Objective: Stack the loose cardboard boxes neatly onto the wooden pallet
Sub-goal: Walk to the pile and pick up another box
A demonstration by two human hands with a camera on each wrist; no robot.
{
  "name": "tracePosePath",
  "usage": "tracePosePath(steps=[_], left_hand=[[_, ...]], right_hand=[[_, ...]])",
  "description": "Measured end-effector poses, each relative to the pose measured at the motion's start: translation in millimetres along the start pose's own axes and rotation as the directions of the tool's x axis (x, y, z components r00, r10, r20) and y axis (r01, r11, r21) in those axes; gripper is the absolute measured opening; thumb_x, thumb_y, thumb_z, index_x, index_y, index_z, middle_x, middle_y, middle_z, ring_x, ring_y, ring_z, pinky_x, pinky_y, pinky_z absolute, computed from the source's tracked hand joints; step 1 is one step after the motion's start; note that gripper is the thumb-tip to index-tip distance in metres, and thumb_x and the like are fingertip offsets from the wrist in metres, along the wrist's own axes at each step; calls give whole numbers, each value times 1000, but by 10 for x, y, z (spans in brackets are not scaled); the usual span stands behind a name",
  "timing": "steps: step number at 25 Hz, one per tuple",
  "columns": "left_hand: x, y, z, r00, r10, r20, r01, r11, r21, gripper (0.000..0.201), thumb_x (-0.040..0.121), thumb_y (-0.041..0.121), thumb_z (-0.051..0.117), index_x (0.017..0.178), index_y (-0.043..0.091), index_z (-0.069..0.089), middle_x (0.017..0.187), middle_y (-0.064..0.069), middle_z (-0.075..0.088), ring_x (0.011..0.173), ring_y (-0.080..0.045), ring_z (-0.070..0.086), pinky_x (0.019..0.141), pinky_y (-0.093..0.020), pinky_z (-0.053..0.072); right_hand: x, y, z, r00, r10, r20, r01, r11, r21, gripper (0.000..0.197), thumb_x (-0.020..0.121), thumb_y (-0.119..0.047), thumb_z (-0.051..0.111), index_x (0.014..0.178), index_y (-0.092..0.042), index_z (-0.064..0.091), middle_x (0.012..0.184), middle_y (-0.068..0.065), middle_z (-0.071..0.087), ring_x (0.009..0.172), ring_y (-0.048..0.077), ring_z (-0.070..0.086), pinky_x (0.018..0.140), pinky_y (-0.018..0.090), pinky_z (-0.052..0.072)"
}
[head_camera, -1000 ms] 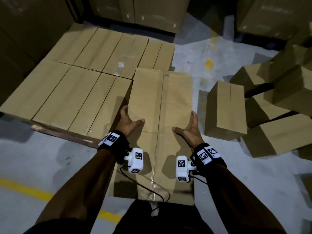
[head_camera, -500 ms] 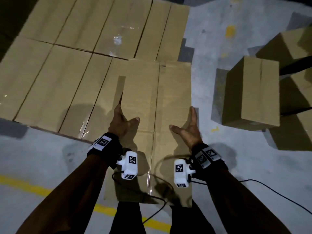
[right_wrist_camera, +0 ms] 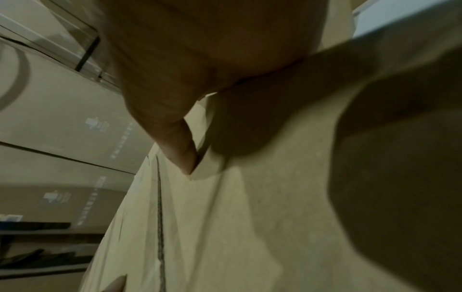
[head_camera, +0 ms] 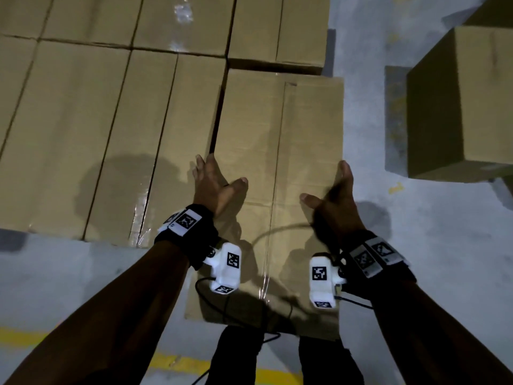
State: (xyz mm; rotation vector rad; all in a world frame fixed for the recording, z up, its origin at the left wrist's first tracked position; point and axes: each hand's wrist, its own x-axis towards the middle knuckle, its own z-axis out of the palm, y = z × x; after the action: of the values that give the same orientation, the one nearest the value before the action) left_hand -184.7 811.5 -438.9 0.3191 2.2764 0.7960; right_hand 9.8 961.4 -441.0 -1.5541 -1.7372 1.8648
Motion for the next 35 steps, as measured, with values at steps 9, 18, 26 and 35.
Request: tracePosePath(steps=[9, 18, 26, 35], left_hand=[[651, -371, 87, 999, 15, -52, -13, 999, 45, 110, 74, 60, 62, 159, 18, 7, 167, -3, -3, 152, -28, -11, 123, -43, 2], [952, -345, 142, 994, 44, -99, -18, 969, 247, 91, 91, 50, 58, 159, 21, 4, 166, 5, -9, 150, -28, -20, 119, -42, -12], [1051, -268, 192, 989, 61, -135, -25, 967, 255, 84, 92, 45, 55, 158, 27, 7, 166, 10, -10, 150, -25, -22, 119, -45, -16], [1070, -266, 187, 999, 42, -25, -25, 882, 470, 85, 97, 52, 42, 157, 25, -10, 163, 0, -22, 148, -33, -25, 118, -50, -13]], right_hand=[[562, 283, 404, 995, -98, -5, 98, 988, 123, 98, 83, 8, 71, 147, -46, 20, 122, -21, 51, 113, 5, 54, 81, 22, 52], [833, 340, 508, 998, -44, -38, 47, 996, 76, 99, 88, -3, 72, 152, -48, 13, 112, -26, 39, 106, 7, 51, 71, 23, 49], [1027, 342, 546, 996, -19, -90, 22, 999, 33, 102, 84, -12, 77, 147, -60, 14, 138, -9, 34, 126, 26, 44, 94, 46, 47], [1082, 304, 584, 994, -49, -93, 46, 998, -38, 95, 82, -16, 77, 136, -67, 18, 120, -11, 55, 113, 26, 59, 87, 43, 56]])
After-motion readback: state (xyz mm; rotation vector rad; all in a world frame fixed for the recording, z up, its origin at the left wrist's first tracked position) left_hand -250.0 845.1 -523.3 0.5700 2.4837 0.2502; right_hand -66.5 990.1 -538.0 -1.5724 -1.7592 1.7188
